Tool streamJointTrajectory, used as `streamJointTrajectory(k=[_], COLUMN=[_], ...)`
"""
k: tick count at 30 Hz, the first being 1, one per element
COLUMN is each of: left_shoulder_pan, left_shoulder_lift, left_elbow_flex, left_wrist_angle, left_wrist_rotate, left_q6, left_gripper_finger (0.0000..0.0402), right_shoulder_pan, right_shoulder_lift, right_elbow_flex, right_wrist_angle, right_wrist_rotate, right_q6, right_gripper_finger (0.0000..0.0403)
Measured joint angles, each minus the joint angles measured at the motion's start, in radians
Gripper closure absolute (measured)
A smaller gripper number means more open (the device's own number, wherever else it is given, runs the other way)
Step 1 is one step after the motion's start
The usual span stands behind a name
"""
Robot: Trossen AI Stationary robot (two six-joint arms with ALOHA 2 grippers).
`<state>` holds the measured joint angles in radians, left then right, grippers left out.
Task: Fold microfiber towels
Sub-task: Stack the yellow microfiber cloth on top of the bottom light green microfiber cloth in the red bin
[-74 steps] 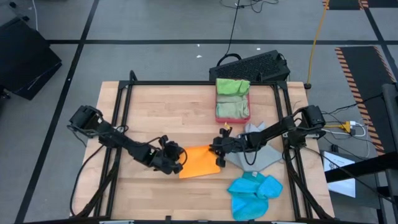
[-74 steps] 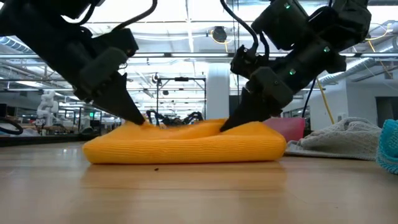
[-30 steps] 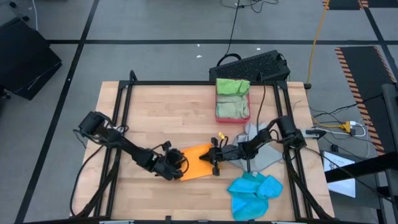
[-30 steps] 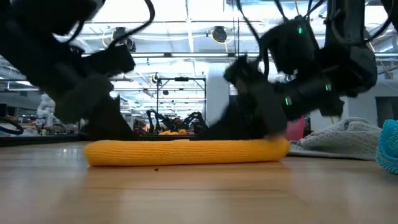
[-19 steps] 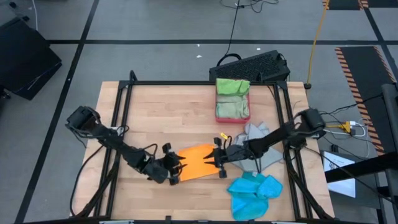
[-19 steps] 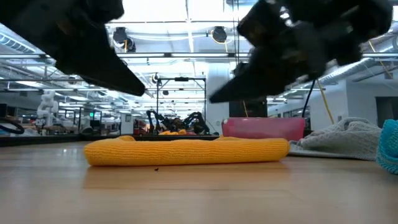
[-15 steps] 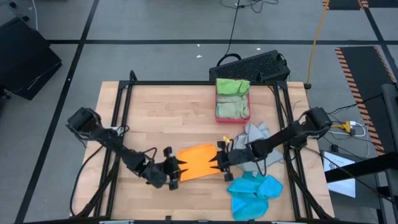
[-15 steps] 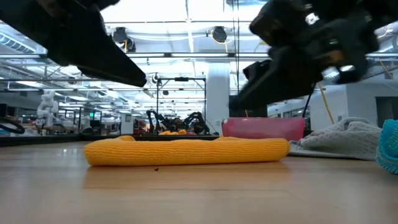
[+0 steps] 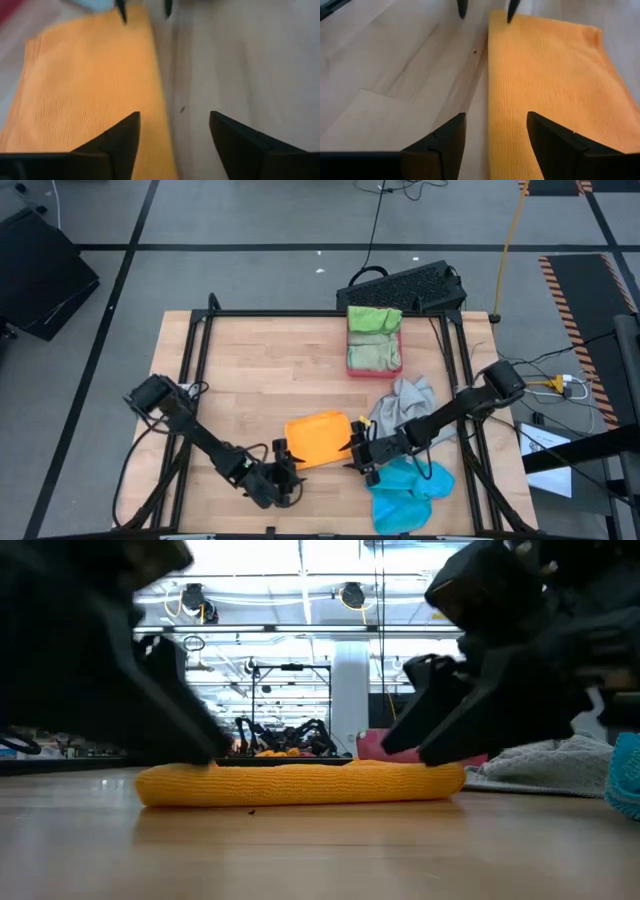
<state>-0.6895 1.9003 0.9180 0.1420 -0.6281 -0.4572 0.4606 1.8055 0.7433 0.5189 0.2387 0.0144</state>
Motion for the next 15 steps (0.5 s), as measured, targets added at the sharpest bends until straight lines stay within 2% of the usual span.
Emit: streamJointTrajectory(k=[3, 6, 10, 12, 15], left_shoulder_pan=[0.006, 0.016, 0.029, 0.037, 0.048], left_shoulder_lift=[0.026, 0.039, 0.042, 0.042, 0.042], left_elbow_flex=[0.005, 0.01, 0.01, 0.01, 0.01], left_wrist_angle=[-0.058, -0.1, -0.129, -0.135, -0.141], left_wrist_rotate=[-0.004, -0.001, 0.004, 0.003, 0.003], left_q6=[-0.052, -0.102, -0.102, -0.089, -0.049], left_gripper_finger=[0.0143, 0.0153, 0.0208, 0.0247, 0.0312], right_shoulder_pan=[0.0, -0.008, -0.031, -0.041, -0.049], right_shoulder_lift=[0.033, 0.063, 0.106, 0.12, 0.118], right_elbow_flex=[0.0, 0.001, 0.001, 0.002, 0.003], right_wrist_angle=[0.042, 0.063, 0.072, 0.076, 0.063], right_wrist_rotate=[0.001, 0.044, 0.055, 0.061, 0.068], right_q6=[-0.001, -0.007, -0.006, 0.001, -0.016], right_gripper_finger=[0.0201, 0.0202, 0.0226, 0.026, 0.0333])
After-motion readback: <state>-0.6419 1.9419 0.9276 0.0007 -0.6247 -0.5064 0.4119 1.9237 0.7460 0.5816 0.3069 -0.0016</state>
